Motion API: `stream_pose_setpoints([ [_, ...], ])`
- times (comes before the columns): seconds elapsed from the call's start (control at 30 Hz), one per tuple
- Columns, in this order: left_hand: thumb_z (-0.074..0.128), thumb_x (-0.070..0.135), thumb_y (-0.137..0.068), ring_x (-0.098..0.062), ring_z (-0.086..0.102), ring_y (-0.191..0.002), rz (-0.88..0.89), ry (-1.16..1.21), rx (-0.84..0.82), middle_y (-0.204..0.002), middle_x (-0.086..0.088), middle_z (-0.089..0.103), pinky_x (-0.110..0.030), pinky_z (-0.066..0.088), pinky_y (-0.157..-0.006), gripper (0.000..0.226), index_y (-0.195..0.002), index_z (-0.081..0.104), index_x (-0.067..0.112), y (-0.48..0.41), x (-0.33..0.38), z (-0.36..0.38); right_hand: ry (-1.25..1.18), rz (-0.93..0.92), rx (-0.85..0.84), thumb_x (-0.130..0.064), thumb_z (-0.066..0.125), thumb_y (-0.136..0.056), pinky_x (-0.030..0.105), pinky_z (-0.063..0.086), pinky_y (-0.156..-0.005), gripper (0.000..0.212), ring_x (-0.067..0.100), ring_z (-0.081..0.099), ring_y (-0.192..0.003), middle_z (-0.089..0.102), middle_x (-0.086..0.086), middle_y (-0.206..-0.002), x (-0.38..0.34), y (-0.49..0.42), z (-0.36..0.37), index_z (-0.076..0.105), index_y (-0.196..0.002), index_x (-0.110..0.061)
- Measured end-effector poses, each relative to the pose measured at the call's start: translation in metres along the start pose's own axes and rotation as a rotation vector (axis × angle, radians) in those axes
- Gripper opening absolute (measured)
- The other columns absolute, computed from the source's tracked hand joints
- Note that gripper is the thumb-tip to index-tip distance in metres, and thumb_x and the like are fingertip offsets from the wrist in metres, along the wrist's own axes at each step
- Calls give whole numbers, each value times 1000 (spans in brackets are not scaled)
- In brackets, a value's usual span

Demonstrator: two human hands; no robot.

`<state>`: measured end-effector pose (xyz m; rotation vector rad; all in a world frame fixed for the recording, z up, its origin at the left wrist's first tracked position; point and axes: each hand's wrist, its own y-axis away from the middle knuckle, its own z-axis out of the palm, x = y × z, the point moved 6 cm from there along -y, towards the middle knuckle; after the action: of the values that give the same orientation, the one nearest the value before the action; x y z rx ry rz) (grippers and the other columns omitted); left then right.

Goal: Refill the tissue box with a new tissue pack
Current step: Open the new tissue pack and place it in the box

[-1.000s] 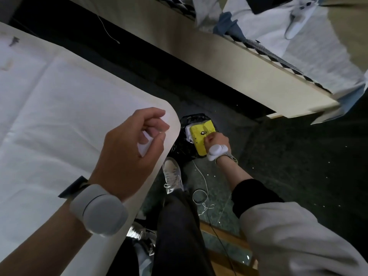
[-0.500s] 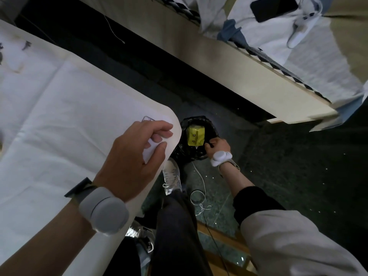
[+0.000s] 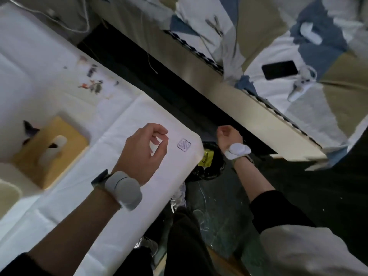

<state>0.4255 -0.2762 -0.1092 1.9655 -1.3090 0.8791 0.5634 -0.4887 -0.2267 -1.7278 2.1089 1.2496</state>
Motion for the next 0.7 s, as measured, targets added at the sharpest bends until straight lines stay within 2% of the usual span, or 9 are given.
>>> stream_pose_setpoints([
  [0.1, 55, 21, -88, -4, 57, -85, -35, 8, 40, -91, 18, 62, -17, 44, -67, 16, -100, 54, 31, 4, -1, -22, -39, -49, 35, -21, 50, -92, 21, 38, -80, 24, 27, 59, -107, 67, 9, -113, -38, 8, -7, 63, -110, -12],
  [0.23, 55, 23, -88, -4, 58, -84, -46, 29, 122, -90, 18, 62, -21, 46, -68, 13, -100, 55, 29, 17, -3, -69, -14, -172, 30, -21, 47, -90, 21, 35, -71, 25, 22, 58, -88, 66, 5, -100, -104, 35, 2, 59, -112, -16],
  [0.3, 56, 23, -88, -1, 57, -80, -71, 57, 180, -87, 20, 62, -15, 44, -66, 11, -98, 56, 29, 23, -7, -95, 13, -251, 20, -21, 46, -90, 22, 34, -67, 25, 19, 53, -78, 63, 3, -91, -138, 52, 12, 58, -111, -16],
  [0.4, 57, 24, -88, 8, 53, -73, -118, 52, 288, -80, 24, 59, -3, 38, -61, 9, -94, 56, 30, 38, -17, -140, 19, -367, -45, -20, 46, -89, 26, 38, -67, 25, 20, 55, -76, 60, 1, -87, -188, 84, 36, 58, -111, -14],
  [0.5, 58, 25, -88, 12, 54, -74, -164, 27, 377, -79, 25, 59, 0, 38, -61, 7, -94, 58, 26, 62, -29, -191, 9, -473, -163, -23, 47, -91, 28, 44, -68, 28, 18, 56, -79, 59, 1, -93, -237, 124, 70, 55, -116, -14],
  [0.57, 59, 25, -88, 14, 54, -72, -217, 31, 436, -77, 25, 59, 1, 38, -60, 6, -94, 59, 26, 81, -41, -223, 23, -565, -212, -24, 47, -92, 22, 42, -66, 28, 15, 54, -81, 58, 0, -96, -265, 153, 94, 54, -117, -13],
  [0.63, 59, 24, -88, 17, 52, -69, -274, 37, 481, -78, 23, 60, 3, 37, -60, 7, -94, 60, 26, 99, -53, -248, 14, -638, -248, -27, 49, -92, 9, 40, -58, 28, 12, 54, -81, 59, -1, -97, -289, 180, 117, 55, -115, -13],
  [0.7, 58, 25, -87, 17, 51, -69, -330, 35, 527, -80, 21, 60, 3, 36, -60, 8, -95, 61, 25, 121, -68, -275, 5, -697, -305, -30, 50, -91, 10, 40, -63, 27, 9, 55, -79, 61, -3, -97, -312, 207, 147, 56, -113, -15],
])
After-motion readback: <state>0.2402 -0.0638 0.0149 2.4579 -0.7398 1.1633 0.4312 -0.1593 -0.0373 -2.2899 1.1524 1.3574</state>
